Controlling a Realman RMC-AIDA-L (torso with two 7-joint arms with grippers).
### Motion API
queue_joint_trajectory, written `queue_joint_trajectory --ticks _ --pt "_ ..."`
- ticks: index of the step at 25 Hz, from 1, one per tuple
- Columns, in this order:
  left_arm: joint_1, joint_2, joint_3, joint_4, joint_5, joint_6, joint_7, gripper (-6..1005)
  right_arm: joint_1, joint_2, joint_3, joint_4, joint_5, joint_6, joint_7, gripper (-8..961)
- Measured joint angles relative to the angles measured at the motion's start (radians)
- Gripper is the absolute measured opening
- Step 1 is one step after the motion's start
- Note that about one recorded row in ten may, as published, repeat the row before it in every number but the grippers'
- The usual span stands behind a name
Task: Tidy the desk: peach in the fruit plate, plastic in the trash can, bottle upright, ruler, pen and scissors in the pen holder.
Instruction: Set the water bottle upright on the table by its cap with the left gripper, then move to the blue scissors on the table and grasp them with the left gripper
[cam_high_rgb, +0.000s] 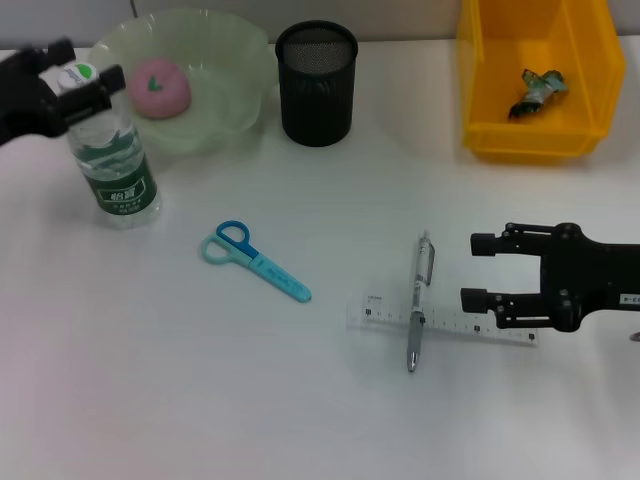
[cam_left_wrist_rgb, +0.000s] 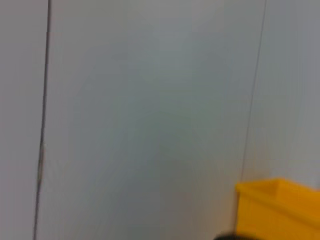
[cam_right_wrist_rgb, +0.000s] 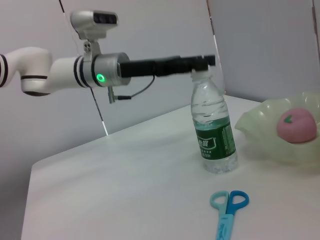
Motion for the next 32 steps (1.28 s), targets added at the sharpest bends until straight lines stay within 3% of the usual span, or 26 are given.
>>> queue_joint_trajectory --ticks 4,7,9,13,14,15,16,17,19,21,24,26,30,32 --pt "0.01 0.01 0.0 0.009 -0.08 0.093 -0.026 781 0.0 -0.001 0.003 0.0 0.001 0.0 -0.001 757" --pt "0.01 0.01 0.0 0.009 -0.08 0.093 -0.026 780 0.0 -0.001 0.004 0.0 0.002 0.0 -0.002 757" --pt "-0.038 0.016 0.045 0.08 -0.087 0.293 -0.077 780 -0.002 -0.001 0.006 -0.001 0.002 -0.005 -0.004 757" --pt "-0.049 0.018 0.069 0.094 -0.08 0.301 -0.086 778 -0.004 -0.004 0.0 -0.005 0.002 -0.016 -0.006 756" --pt "-0.119 0.032 0.199 0.157 -0.019 0.29 -0.151 778 -0.006 -0.008 -0.002 -0.006 0.001 -0.018 -0.007 756" --pt "-0.119 0.032 0.199 0.157 -0.019 0.29 -0.151 777 -0.006 -0.008 -0.002 -0.006 0.001 -0.018 -0.007 756" --pt "-0.164 0.038 0.242 0.176 0.036 0.278 -0.184 777 -0.007 -0.01 -0.003 -0.006 0.001 -0.019 -0.007 756" --pt "-0.164 0.038 0.242 0.176 0.036 0.278 -0.184 777 -0.007 -0.011 -0.003 -0.006 0.0 -0.02 -0.007 756" --pt "-0.302 0.033 0.266 0.202 0.264 0.269 -0.251 776 -0.008 -0.013 -0.003 -0.007 -0.013 -0.026 -0.007 756" --pt "-0.33 0.028 0.266 0.206 0.313 0.27 -0.261 777 -0.008 -0.015 -0.003 -0.007 -0.019 -0.03 -0.006 756" --pt "-0.433 0.004 0.291 0.237 0.544 0.277 -0.309 777 -0.006 -0.025 -0.003 -0.008 -0.028 -0.06 -0.003 756" --pt "-0.453 -0.001 0.314 0.248 0.594 0.277 -0.323 778 -0.005 -0.027 -0.003 -0.008 -0.031 -0.067 -0.002 756" --pt "-0.505 -0.007 0.51 0.308 0.747 0.262 -0.391 779 -0.001 -0.033 0.005 -0.005 -0.041 -0.052 0.004 756" --pt "-0.509 -0.008 0.54 0.318 0.77 0.256 -0.4 780 -0.001 -0.033 0.006 -0.003 -0.04 -0.043 0.007 755"
